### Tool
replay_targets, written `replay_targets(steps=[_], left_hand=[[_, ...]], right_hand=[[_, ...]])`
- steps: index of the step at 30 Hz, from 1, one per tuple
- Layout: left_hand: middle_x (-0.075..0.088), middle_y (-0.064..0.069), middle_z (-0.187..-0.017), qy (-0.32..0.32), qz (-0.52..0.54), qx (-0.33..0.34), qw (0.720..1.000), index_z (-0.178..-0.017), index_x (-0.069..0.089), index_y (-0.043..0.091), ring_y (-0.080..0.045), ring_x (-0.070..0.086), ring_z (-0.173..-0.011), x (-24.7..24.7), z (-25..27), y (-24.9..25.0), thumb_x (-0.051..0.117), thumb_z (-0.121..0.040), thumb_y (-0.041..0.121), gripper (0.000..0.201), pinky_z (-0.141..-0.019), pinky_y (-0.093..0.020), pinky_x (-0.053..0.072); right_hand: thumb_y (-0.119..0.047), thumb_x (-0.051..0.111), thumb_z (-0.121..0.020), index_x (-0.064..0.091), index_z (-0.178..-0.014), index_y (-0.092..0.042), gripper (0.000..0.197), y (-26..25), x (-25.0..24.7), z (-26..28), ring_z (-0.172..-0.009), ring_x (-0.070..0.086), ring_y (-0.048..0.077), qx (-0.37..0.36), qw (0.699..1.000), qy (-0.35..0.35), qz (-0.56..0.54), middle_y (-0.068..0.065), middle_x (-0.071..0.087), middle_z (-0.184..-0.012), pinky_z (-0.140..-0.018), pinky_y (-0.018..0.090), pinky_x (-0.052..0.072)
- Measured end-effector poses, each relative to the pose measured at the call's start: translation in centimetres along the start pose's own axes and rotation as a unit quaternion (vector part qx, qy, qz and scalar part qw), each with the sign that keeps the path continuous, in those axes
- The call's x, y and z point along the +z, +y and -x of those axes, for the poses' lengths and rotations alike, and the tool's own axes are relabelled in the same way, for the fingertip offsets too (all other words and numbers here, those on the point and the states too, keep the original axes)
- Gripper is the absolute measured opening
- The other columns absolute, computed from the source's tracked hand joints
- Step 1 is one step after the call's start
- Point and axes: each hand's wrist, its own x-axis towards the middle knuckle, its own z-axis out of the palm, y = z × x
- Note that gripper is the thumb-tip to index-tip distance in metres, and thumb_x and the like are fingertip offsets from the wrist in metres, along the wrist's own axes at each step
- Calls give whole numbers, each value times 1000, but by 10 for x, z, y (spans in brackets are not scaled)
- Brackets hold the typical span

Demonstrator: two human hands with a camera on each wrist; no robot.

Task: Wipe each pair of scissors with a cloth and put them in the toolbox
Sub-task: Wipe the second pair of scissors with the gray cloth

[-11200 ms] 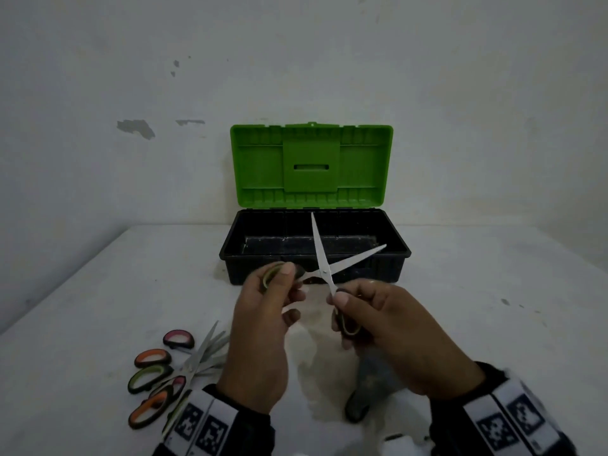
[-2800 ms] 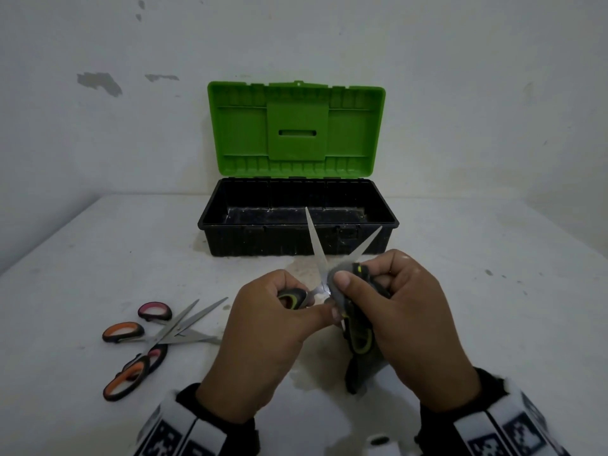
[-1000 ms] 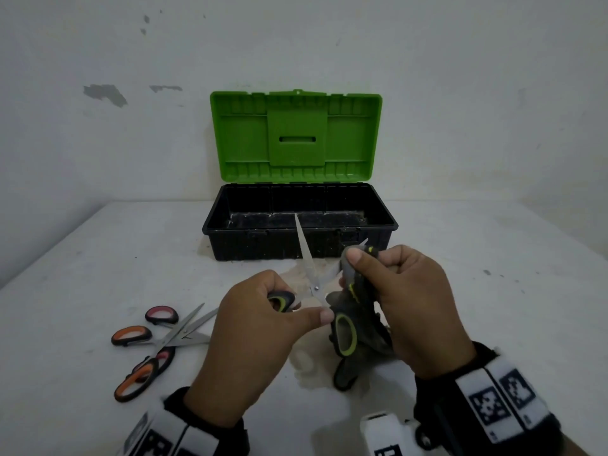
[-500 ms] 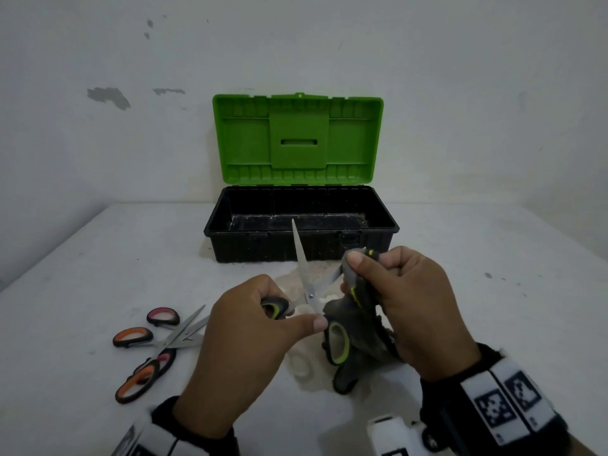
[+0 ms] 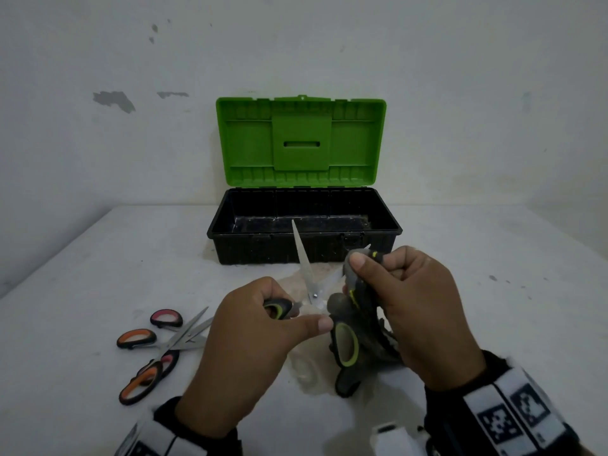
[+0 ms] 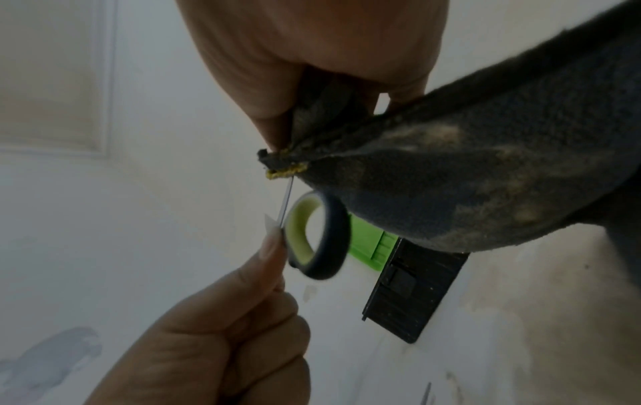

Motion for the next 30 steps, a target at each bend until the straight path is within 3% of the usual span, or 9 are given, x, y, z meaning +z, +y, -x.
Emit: replay_targets(steps=[3, 7, 11, 13, 15, 17, 22, 27, 30], left_hand=[[54, 4, -55, -15, 11, -4, 1000, -65, 58, 15, 0, 46, -47, 0, -1, -1, 87, -52, 45, 43, -48, -20, 41], [42, 3, -49, -28, 62, -13, 998, -63, 53, 9, -8, 35, -43, 2, 0, -5, 82, -59, 48, 49, -47, -26, 35], [38, 1, -49, -49, 118, -40, 991, -63, 51, 7, -11, 30, -43, 0, -2, -5, 77, -49, 58, 58, -46, -30, 29], [36, 1, -48, -72, 154, -58, 984, -61, 51, 9, -11, 28, -41, -1, -2, -2, 79, -50, 53, 53, -44, -28, 27], [35, 1, -47, -101, 186, -81, 974, -61, 51, 11, -11, 27, -39, -1, -1, 1, 80, -55, 43, 44, -41, -25, 26], [35, 1, -46, -133, 211, -101, 963, -61, 51, 13, -11, 26, -39, 0, 0, 4, 80, -56, 38, 38, -39, -23, 24], [30, 0, -48, -179, 258, -135, 940, -55, 51, 18, -12, 20, -41, -1, 1, 5, 81, -53, 35, 35, -40, -20, 19], [27, 1, -48, -194, 291, -157, 923, -53, 47, 20, -12, 16, -42, 1, 0, 3, 79, -61, 29, 34, -41, -20, 14], [26, 1, -48, -200, 301, -163, 918, -50, 49, 21, -11, 15, -42, -1, -1, 0, 79, -61, 28, 33, -40, -18, 14]], right_hand=[[-32, 83, -75, 62, -66, -27, 24, 0, -1, -3, -74, 69, 47, 1, 1000, -3, -1, 30, 68, -73, -70, 58, 59], [-40, 83, -73, 57, -65, -20, 34, 1, -10, -16, -62, 66, 39, -15, 999, 47, 4, 25, 68, -69, -61, 44, 52], [-39, 78, -78, 51, -68, -20, 35, 0, -17, -12, -44, 50, 13, -24, 999, 31, 15, 33, 67, -76, -46, 21, 41], [-42, 82, -75, 51, -68, -23, 37, -1, -14, -2, -49, 59, 27, -31, 999, -36, 7, 34, 65, -74, -47, 32, 49], [-40, 84, -71, 55, -68, -25, 33, 0, -10, 5, -61, 68, 41, -37, 996, -84, 0, 23, 67, -66, -55, 44, 57], [-36, 81, -67, 57, -68, -24, 26, 3, -7, 8, -58, 68, 36, -33, 994, -108, -3, 9, 64, -56, -53, 37, 55], [-37, 80, -64, 57, -65, -28, 24, 3, -1, 10, -52, 63, 24, -28, 995, -100, -9, 5, 63, -54, -53, 35, 52], [-40, 80, -65, 56, -68, -22, 30, 2, 2, 8, -54, 65, 31, -51, 997, -50, -6, 21, 61, -57, -52, 41, 54], [-37, 80, -64, 54, -65, -25, 28, 2, 5, 12, -49, 57, 20, -45, 996, -82, -10, 4, 56, -49, -50, 34, 52]])
